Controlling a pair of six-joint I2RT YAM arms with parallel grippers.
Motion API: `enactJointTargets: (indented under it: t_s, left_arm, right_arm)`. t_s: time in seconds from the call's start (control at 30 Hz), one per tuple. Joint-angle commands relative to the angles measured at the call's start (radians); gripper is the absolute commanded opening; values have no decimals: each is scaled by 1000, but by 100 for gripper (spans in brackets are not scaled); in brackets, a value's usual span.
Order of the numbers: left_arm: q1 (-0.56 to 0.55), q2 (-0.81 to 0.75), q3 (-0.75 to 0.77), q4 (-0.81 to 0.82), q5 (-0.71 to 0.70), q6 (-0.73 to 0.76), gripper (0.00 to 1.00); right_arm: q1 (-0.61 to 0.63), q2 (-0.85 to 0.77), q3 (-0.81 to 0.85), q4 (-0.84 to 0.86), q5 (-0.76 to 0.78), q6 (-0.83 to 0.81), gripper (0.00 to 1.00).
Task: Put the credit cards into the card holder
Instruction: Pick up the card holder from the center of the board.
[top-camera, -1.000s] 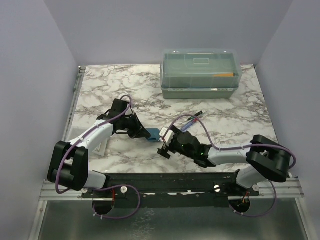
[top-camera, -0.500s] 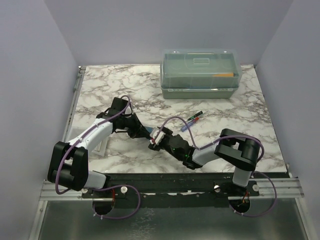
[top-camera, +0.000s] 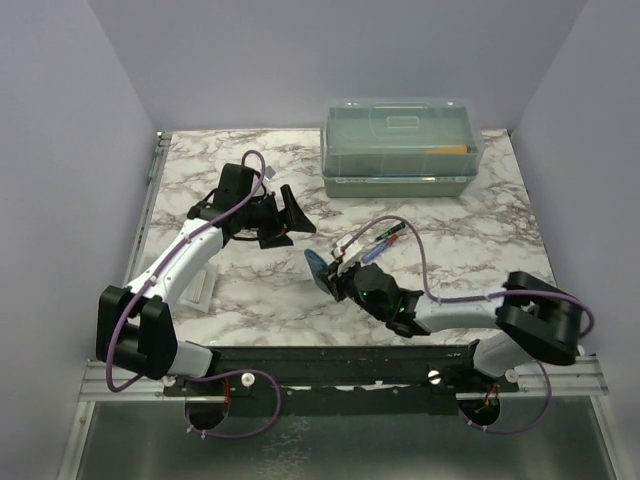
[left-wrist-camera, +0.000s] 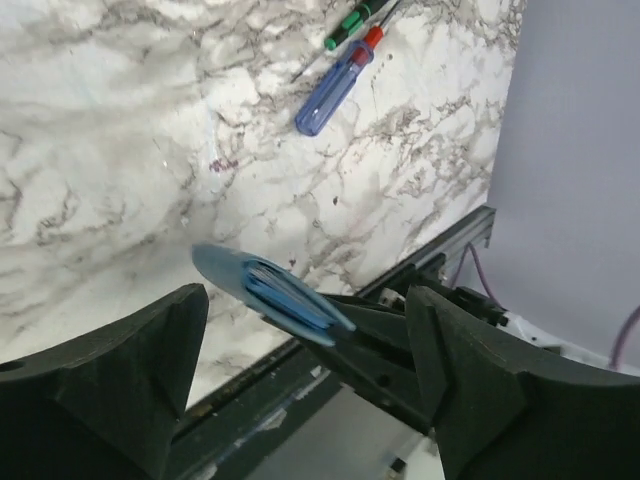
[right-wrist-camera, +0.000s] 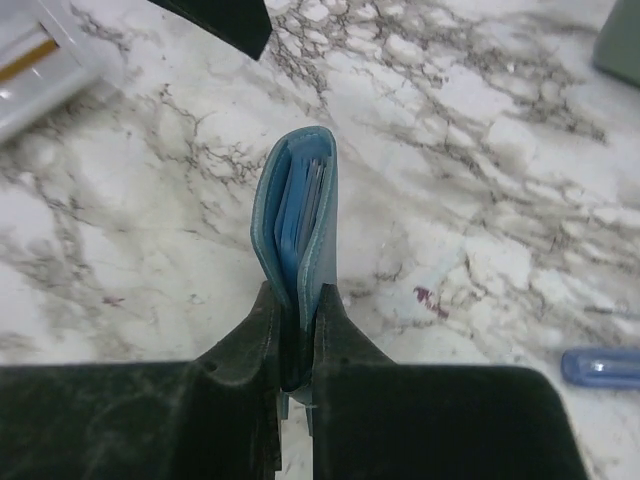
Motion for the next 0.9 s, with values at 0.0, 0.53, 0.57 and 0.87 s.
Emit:
enactJointTargets:
  t_s: [0.0, 0.53, 0.57, 0.87]
  left_arm:
    - [-11, -19, -8, 108, -73, 163, 90]
    - [-212, 131, -122, 737, 321, -56, 86]
    - [-214, 138, -117, 744, 337, -59, 88]
    - [-223, 154, -126, 784, 405, -30, 85]
  right_arm:
    - [-80, -199, 24, -442, -107, 432, 1]
    - [-837, -567, -29, -631, -1191, 700, 0]
    - [-839, -564, -30, -601, -1224, 710, 0]
    - [-839, -550, -35, -440, -1299, 827, 0]
